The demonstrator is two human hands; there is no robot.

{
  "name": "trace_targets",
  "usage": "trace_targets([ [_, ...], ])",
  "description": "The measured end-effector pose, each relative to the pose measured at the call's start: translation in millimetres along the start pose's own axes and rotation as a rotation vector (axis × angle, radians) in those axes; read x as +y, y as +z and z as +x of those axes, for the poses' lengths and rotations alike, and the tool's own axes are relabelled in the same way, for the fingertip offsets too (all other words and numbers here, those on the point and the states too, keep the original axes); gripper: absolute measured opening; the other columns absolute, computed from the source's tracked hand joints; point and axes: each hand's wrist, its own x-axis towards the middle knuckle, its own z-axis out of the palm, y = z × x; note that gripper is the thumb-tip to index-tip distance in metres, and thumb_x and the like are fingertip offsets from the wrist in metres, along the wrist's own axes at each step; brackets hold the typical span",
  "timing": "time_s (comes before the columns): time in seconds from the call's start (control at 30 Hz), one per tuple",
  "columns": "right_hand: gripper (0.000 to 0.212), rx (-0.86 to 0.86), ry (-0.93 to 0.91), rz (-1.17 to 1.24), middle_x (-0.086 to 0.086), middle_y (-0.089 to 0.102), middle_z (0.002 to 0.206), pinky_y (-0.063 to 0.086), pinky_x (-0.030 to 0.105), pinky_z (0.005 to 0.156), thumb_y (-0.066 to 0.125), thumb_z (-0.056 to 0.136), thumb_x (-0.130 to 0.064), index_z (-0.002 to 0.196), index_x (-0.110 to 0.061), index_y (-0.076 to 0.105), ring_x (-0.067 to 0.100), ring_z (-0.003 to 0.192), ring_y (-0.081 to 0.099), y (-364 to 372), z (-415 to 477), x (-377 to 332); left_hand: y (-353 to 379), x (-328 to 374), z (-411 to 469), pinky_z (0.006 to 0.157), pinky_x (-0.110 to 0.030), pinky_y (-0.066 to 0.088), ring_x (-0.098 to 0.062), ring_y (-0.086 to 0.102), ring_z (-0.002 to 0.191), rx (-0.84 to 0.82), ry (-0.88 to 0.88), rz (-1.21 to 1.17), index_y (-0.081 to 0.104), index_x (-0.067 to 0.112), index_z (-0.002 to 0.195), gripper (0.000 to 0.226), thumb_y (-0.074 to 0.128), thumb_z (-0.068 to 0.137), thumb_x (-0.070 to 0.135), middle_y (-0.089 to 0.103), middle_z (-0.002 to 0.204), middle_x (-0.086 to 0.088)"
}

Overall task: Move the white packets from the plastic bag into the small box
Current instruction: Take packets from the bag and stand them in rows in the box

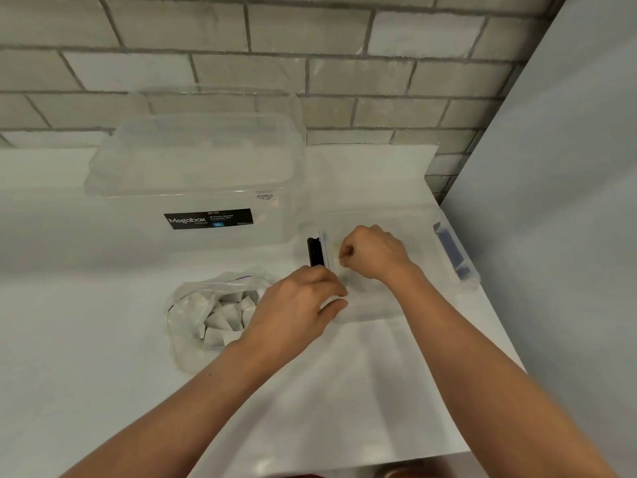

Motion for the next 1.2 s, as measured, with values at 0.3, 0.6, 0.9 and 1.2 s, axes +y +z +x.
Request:
trace_targets([
  [0.3,0.017,-0.034,0.045,0.021,-0.005,0.071,0.108,0.053,0.030,0.075,0.073,0.086,-0.033,0.103,-0.032,0.076,0.021,0.096,0.066,0,-1,1,-5,-1,-4,0.074,-0.035,0.058,-0.010,0.062,0.103,-0.056,-0.010,-0.050,0.071,0.028,0.111,0.021,0.066,0.093,0.037,0.064,0.116,0.015],
  [0.6,0.009,0.433,-0.019,0.513,-0.020,0.072,0.087,0.052,0.017,0.073,0.074,0.089,-0.025,0.097,-0.029,0.077,0.001,0.077,0.066,-24,-90,-39,-57,-58,-62,0.083,-0.026,0.046,-0.017,0.054,0.108,0.126,-0.166,0.009,0.076,0.024,0.100,0.013,0.074,0.089,0.031,0.064,0.113,0.007],
  [0.9,0.017,0.205,-0.305,0.591,-0.012,0.074,0.097,0.058,0.027,0.084,0.067,0.091,-0.010,0.099,-0.021,0.078,0.006,0.091,0.069,54,-124,-142,-66,-119,-115,0.101,-0.052,0.043,-0.039,0.040,0.125,0.041,-0.306,0.266,0.078,0.024,0.097,0.027,0.088,0.071,0.027,0.054,0.130,-0.014],
  [1.2,0.019,0.055,-0.134,-0.039,-0.005,0.070,0.099,0.043,0.031,0.068,0.056,0.096,-0.027,0.100,-0.034,0.074,0.028,0.090,0.065,80,-99,-154,-71,-125,-111,0.084,-0.040,0.054,-0.028,0.062,0.104,-0.153,-0.510,-0.059,0.057,0.030,0.133,0.059,0.066,0.078,0.008,0.047,0.133,0.000],
])
